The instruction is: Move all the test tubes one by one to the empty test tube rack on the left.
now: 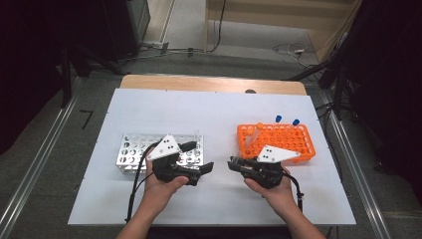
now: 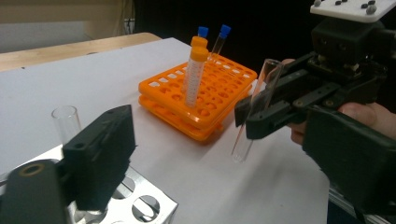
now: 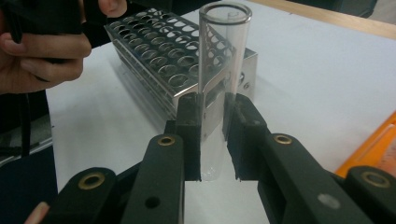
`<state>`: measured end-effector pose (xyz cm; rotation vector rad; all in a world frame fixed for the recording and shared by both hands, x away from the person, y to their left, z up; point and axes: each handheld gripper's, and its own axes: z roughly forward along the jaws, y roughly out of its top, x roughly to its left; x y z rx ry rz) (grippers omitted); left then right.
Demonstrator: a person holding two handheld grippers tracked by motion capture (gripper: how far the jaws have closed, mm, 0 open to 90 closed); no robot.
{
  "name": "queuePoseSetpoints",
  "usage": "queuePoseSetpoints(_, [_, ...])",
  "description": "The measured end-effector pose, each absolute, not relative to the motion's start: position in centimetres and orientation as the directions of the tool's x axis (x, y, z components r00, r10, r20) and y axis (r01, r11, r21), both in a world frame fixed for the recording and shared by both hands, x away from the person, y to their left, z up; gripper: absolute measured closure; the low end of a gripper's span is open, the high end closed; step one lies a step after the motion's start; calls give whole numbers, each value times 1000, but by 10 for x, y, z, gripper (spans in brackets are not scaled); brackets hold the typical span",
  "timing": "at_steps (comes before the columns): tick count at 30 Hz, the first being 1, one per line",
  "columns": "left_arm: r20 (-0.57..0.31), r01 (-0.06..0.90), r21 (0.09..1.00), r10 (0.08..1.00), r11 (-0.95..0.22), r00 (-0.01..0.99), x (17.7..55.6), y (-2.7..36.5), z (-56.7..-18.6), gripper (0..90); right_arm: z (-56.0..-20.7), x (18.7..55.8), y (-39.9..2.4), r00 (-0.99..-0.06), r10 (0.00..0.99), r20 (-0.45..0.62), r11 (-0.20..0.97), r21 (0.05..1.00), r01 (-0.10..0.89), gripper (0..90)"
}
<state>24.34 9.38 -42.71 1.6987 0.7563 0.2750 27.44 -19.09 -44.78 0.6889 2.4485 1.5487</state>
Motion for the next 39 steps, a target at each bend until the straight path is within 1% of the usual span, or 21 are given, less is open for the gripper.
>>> queuePoseSetpoints(6, [-190, 328, 935, 590, -134, 785, 241, 82, -428, 302, -450, 271, -180, -892, 439, 108, 374, 881, 291, 740])
queuePoseSetpoints(12, [-163, 305, 937, 563, -169, 811, 238, 73, -430, 517, -453, 267, -168, -905, 412, 107, 395, 874, 284, 740])
queuePoseSetpoints(16, [-154, 299, 937, 555, -182, 817, 238, 69, -432, 595, -453, 264, -162, -911, 398, 110, 402, 872, 281, 740])
queuePoseSetpoints(28, [-126, 282, 936, 546, -212, 828, 235, 61, -433, 750, -453, 260, -153, -923, 370, 109, 421, 866, 270, 740])
queuePoseSetpoints(37, [-107, 268, 938, 552, -219, 827, 234, 61, -433, 763, -454, 260, -153, -922, 369, 114, 415, 868, 273, 736])
queuePoseSetpoints(39, [-110, 269, 938, 550, -218, 828, 235, 61, -432, 764, -454, 259, -153, -926, 366, 94, 422, 870, 255, 726])
